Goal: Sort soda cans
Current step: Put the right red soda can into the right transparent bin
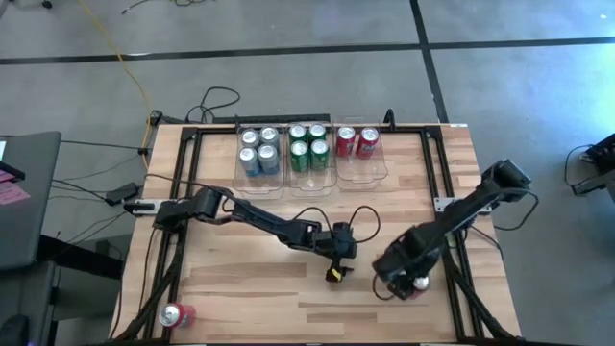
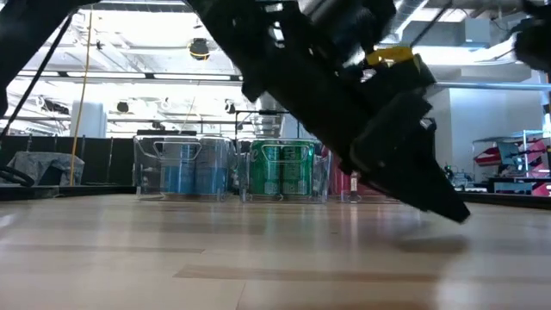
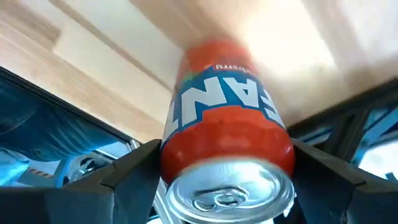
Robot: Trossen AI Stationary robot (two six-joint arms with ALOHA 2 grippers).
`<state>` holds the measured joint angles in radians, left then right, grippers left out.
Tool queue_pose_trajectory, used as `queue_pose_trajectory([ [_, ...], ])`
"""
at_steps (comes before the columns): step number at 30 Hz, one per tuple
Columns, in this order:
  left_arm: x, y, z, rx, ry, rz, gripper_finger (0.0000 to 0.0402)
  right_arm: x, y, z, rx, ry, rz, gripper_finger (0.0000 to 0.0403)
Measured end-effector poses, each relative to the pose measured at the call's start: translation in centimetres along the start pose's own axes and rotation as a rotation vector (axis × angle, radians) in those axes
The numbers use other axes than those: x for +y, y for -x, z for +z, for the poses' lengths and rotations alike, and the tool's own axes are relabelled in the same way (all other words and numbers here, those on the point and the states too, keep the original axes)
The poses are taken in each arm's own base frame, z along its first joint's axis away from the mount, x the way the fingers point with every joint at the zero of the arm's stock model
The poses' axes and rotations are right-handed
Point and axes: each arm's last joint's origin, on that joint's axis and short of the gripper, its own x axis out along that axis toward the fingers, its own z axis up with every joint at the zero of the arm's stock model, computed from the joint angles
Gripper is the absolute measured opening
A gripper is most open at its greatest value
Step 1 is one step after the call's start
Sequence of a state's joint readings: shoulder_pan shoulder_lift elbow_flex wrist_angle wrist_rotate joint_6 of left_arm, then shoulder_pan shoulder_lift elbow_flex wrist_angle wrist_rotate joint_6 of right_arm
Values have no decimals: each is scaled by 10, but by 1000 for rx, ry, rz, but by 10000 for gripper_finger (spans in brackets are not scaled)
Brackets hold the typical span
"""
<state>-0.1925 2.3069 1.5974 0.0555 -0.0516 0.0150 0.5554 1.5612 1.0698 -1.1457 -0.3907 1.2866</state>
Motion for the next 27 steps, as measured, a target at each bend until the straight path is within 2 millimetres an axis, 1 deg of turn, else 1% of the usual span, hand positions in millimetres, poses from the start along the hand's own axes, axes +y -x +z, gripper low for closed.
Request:
queue_pose_trajectory([
  [2,-3,10,4,9,-5,27,352,-3,6,9,-26,24,5,330],
  [4,-6,24,10,-5,-22,33,352,-4,12,19,-94,48,3,330],
  [7,-10,47,20,-26,-48,69,352,-7,20,36,-169,60,-16,329],
  [9,-11,66,22,-36,-61,116,352,-9,33,43,-200,76,10,329],
  [11,-10,83,21,-42,-62,166,352,-11,40,51,-224,91,29,329],
  [14,-5,109,11,-33,-41,247,352,-16,43,61,-232,88,29,329],
  [19,2,148,-15,-64,30,381,352,-21,46,67,-266,90,14,329],
  [21,4,160,-26,-94,61,410,352,-21,48,70,-293,91,9,329],
  [23,5,171,-33,-148,93,418,352,-22,49,73,-317,97,8,329],
  [27,7,188,-42,-248,133,421,352,-21,51,78,-372,109,16,329],
])
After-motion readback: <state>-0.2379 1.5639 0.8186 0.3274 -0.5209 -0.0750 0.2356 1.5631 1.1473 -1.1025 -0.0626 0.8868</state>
